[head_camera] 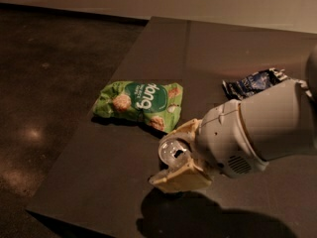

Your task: Move redbull can near blue chip bag

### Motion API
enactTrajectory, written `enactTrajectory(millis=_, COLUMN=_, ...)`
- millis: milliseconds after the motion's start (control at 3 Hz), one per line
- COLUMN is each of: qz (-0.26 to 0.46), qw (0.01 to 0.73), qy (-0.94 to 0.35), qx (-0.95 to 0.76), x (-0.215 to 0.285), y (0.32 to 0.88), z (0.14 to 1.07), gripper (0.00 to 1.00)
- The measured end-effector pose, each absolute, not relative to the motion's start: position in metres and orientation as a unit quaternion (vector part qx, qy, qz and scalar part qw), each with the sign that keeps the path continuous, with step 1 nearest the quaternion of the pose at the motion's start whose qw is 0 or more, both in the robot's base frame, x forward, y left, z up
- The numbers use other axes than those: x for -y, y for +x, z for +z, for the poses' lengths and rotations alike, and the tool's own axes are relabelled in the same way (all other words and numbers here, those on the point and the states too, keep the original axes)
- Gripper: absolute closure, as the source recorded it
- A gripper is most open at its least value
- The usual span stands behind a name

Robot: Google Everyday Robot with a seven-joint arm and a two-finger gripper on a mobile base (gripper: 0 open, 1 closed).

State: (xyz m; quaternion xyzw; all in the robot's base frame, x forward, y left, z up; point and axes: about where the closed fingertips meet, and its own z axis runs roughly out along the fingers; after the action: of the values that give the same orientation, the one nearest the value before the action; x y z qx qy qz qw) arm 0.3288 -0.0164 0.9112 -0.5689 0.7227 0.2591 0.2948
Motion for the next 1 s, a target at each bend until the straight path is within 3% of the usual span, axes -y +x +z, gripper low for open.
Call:
enactTrajectory(millis=333, qz=0.247, qw=0.305, qy=-0.554, qx=-0.734, x=0.033, y=0.343, z=0.922, gripper=0.89)
enactTrajectory(millis=667, qz=0.224, qw=0.322, qy=-0.528, qx=-0.753, x=0.068, y=0.369, z=0.940, gripper=1.00)
enactTrajectory(millis=1000, qz=0.202, qw=0.337, qy=-0.495, qx=-0.775, x=0.113, y=0.399, z=0.955, gripper=1.00)
